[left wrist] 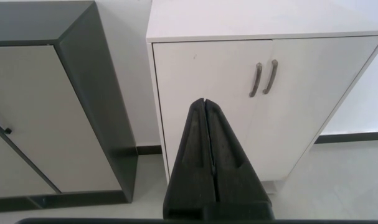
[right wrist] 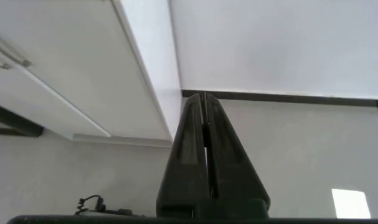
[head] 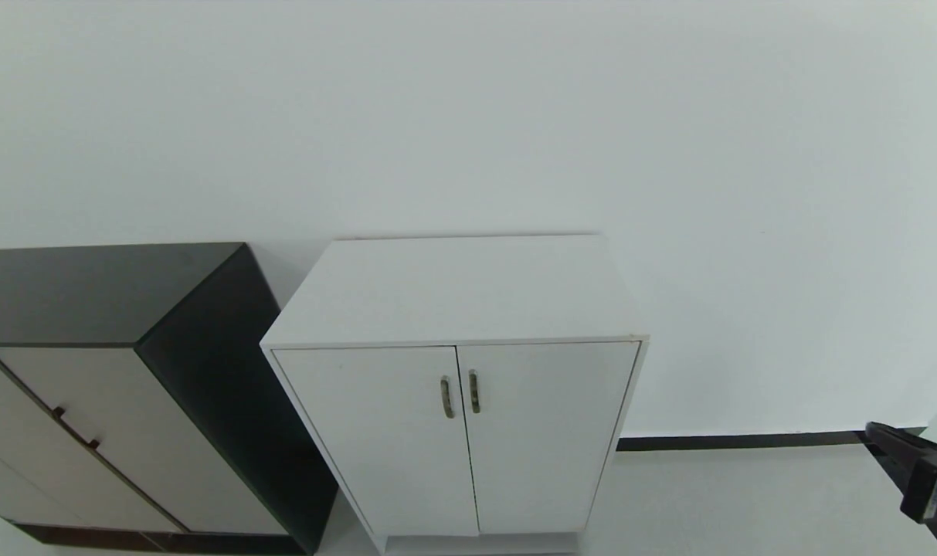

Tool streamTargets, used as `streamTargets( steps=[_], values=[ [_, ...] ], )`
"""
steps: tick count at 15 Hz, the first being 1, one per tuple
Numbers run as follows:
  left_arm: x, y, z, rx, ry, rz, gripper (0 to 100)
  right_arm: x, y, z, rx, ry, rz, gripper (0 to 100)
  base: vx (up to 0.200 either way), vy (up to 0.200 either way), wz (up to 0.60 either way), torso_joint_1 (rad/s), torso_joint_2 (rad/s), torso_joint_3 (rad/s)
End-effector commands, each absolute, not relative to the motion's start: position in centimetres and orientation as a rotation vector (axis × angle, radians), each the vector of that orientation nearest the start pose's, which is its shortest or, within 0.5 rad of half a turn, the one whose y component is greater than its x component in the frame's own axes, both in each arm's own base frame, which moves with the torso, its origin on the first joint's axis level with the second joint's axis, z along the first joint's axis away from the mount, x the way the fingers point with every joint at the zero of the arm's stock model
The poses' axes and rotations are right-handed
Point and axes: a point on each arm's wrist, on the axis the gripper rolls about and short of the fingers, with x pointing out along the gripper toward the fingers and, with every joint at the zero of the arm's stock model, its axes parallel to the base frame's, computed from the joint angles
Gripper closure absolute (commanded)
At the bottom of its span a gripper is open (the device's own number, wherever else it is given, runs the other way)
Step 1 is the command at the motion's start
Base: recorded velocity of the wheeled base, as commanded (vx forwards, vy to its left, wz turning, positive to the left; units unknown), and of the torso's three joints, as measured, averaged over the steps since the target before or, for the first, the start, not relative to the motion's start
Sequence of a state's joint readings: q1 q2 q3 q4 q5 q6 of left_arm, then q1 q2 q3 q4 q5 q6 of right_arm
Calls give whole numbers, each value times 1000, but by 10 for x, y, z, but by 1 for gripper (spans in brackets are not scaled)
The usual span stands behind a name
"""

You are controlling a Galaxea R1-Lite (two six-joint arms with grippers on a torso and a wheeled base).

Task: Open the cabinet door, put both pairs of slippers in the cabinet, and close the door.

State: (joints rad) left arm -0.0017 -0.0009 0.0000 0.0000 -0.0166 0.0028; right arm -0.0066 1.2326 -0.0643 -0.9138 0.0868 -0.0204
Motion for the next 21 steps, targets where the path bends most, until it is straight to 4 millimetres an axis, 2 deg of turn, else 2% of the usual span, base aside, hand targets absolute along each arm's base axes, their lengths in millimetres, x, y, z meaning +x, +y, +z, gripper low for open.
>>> streamTargets(
  steps=[1,2,5,8,10,13,17,21],
  values=[
    [-23,0,76,3,-2,-18,100,102,-2,124,-4,221,59,100,0,0,0,0,0,0],
    [-23,0,75,2,0,-18,100,96,-1,122,-5,237,59,100,0,0,0,0,0,0],
    [-23,0,75,2,0,-17,100,58,0,111,4,289,60,100,0,0,0,0,0,0],
    [-23,0,75,2,0,-17,100,18,1,95,2,263,60,100,0,0,0,0,0,0],
    [-23,0,76,2,-2,-17,100,3,2,84,3,254,63,100,0,0,0,0,0,0],
    [-23,0,75,2,0,-17,100,-6,2,83,14,192,82,100,0,0,0,0,0,0],
    [-23,0,76,2,-2,-17,100,-22,2,80,-12,-2,75,100,0,0,0,0,0,0],
    [-23,0,75,2,0,-17,100,-23,2,76,-63,-2,63,100,0,0,0,0,0,0]
  ],
)
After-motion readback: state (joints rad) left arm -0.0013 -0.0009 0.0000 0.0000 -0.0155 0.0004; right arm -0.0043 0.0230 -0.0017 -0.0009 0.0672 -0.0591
